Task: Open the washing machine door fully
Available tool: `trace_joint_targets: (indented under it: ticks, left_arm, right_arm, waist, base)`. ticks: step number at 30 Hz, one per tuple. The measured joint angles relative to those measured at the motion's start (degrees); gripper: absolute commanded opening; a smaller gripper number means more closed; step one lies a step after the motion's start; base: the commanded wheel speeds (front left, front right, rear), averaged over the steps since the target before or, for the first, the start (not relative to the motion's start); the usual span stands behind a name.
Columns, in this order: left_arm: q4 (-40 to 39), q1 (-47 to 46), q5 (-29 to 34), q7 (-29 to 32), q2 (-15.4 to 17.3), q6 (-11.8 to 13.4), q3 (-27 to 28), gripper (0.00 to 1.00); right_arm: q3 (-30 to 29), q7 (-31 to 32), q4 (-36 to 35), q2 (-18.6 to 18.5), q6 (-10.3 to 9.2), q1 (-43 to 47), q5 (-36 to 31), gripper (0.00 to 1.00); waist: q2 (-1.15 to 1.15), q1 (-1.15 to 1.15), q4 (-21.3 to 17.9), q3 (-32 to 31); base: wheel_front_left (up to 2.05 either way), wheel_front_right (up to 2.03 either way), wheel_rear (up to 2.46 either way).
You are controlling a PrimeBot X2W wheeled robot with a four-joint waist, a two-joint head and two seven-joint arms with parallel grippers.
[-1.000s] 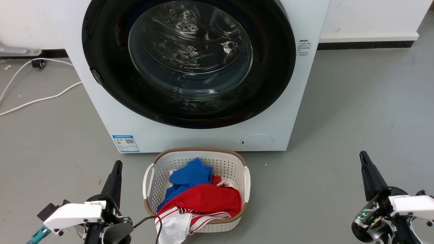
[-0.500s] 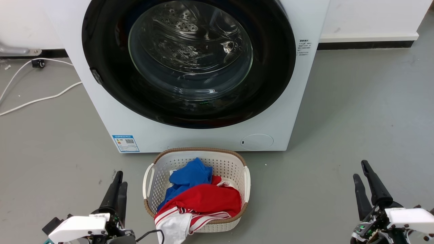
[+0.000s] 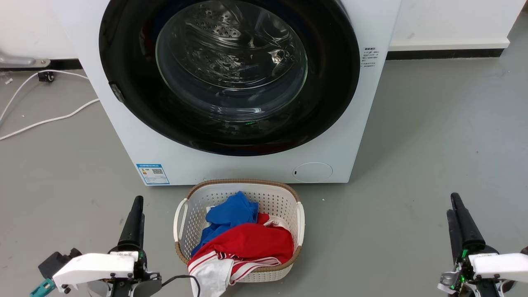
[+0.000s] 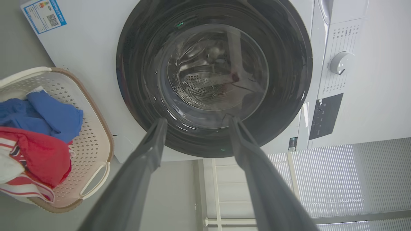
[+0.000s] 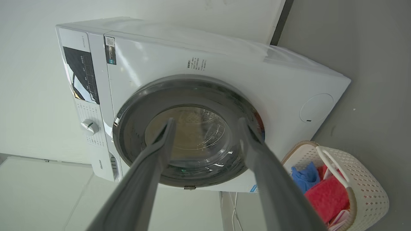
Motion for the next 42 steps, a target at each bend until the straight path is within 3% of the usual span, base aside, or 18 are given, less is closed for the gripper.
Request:
trace_joint_targets:
  ticks: [22, 42]
  left_arm:
    - [-5.6, 2.0, 29.1, -5.1, 0.1, 7.1, -5.2, 1.0]
    - [-8.1, 3.1, 45.3, -8.7, 1.8, 11.2, -10.0, 1.0]
  right_arm:
    - [2.0, -5.2, -9.8, 0.0, 0.0, 3.0, -31.7, 1.0]
    - [2.4, -8.8, -13.3, 0.0, 0.0, 5.2, -50.2, 1.0]
  waist:
    - [0.0, 0.0, 0.2, 0.1]
    - [0.0, 0.0, 0.2, 0.1]
  base:
    - [0.0, 0.0, 0.0]
    - [0.0, 0.0, 0.0]
